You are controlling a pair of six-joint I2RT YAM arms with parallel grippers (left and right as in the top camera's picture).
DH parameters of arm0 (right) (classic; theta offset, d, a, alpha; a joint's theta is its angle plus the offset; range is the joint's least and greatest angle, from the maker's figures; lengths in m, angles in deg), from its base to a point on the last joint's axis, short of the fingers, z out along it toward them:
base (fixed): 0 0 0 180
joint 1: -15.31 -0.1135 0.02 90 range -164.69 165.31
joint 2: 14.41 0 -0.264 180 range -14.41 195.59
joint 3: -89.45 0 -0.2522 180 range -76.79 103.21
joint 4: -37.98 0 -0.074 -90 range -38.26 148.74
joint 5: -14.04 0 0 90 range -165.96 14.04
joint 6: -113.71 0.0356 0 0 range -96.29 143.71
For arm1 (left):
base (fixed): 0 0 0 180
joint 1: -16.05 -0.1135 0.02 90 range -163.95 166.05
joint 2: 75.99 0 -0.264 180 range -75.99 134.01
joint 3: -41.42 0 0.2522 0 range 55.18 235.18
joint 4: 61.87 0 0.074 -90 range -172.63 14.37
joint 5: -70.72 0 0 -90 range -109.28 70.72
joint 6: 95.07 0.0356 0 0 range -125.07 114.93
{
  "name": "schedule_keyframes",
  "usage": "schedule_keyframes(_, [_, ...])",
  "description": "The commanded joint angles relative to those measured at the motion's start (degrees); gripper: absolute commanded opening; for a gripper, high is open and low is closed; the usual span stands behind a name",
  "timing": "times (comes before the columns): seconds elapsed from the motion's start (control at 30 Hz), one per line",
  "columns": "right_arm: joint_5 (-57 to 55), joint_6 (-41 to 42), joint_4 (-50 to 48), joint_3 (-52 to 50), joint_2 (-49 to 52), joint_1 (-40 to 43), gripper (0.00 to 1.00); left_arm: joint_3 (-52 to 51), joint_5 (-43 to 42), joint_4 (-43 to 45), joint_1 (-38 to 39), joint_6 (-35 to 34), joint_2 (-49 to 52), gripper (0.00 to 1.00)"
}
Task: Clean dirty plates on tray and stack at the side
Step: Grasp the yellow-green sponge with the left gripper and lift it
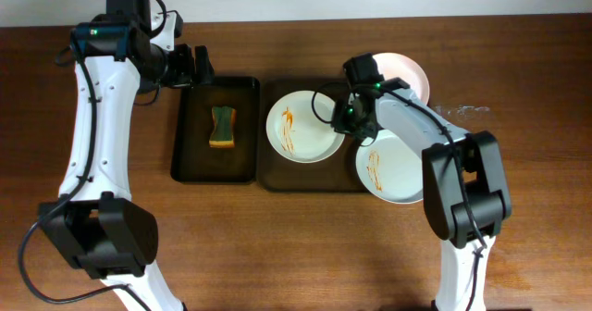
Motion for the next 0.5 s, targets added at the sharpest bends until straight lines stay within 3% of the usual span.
schedule_keyframes(0.0, [-0.6, 1.4, 0.0, 1.1, 0.9, -1.1, 0.17, 1.0, 0.2, 0.0, -0.2, -0.5, 0.3, 1.00])
schedule_keyframes(0.03, [-0.6, 1.9, 0.0, 1.1, 1.2, -1.1, 0.06, 1.0, 0.2, 0.0, -0.2, -0.5, 0.3, 1.00])
schedule_keyframes(0.07, [-0.5, 2.5, 0.2, 1.1, 1.4, -1.1, 0.04, 1.0, 0.2, 0.0, -0.2, -0.5, 0.3, 1.00])
schedule_keyframes(0.17, [-0.5, 3.4, 1.0, 1.1, 2.3, -1.1, 0.04, 1.0, 0.2, 0.0, -0.2, -0.5, 0.5, 1.00])
schedule_keyframes(0.4, [1.9, -0.1, 6.8, 2.4, 2.2, -0.8, 0.04, 1.0, 0.2, 0.2, -0.2, -0.5, 3.0, 0.88])
schedule_keyframes(0.47, [1.8, -2.4, 8.6, 3.7, 2.2, -0.8, 0.04, 1.0, -1.4, 0.8, -0.1, 3.2, 5.5, 0.88])
